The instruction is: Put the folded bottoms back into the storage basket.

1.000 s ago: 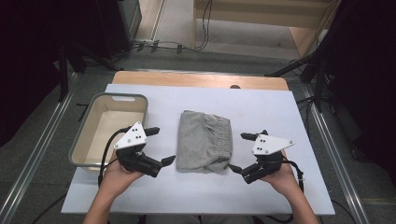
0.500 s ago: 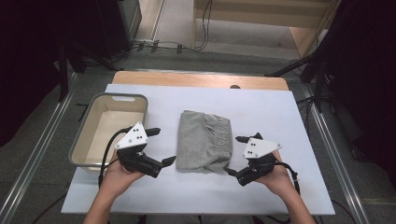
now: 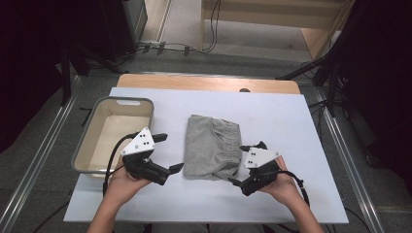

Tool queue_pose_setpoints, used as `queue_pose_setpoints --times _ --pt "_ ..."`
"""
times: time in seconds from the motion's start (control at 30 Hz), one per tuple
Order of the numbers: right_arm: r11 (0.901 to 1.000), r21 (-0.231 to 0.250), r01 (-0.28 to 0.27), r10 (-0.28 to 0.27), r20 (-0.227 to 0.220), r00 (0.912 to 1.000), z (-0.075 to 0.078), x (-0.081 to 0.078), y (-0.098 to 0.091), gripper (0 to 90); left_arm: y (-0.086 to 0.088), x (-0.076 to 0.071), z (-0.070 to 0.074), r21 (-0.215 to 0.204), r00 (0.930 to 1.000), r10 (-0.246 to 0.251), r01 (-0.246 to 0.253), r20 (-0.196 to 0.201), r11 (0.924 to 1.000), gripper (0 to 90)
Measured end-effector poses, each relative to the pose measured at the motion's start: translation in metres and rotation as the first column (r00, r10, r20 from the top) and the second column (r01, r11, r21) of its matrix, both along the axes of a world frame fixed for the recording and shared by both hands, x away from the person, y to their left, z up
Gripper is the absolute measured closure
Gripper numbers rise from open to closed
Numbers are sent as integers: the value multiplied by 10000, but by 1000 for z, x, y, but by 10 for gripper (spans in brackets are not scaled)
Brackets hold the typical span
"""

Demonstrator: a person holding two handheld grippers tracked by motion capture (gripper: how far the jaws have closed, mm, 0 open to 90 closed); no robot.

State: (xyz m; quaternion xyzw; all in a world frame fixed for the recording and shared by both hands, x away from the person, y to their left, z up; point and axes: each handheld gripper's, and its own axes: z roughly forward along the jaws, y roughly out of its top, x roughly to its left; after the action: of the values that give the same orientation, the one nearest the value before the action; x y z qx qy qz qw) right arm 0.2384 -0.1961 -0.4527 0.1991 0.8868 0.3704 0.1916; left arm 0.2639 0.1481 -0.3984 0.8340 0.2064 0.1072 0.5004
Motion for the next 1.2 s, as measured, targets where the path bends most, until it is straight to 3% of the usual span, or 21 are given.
queue_pose_setpoints --times 0.57,1.2 --pt "9977 -674 -37 26 -163 9999 -16 5 10 0 -1 1 -2 17 10000 -40 41 -88 10000 0" --pt "9938 -1107 -120 87 -300 9995 -32 10 18 22 -3 2 -5 80 9998 -73 75 -191 9999 0"
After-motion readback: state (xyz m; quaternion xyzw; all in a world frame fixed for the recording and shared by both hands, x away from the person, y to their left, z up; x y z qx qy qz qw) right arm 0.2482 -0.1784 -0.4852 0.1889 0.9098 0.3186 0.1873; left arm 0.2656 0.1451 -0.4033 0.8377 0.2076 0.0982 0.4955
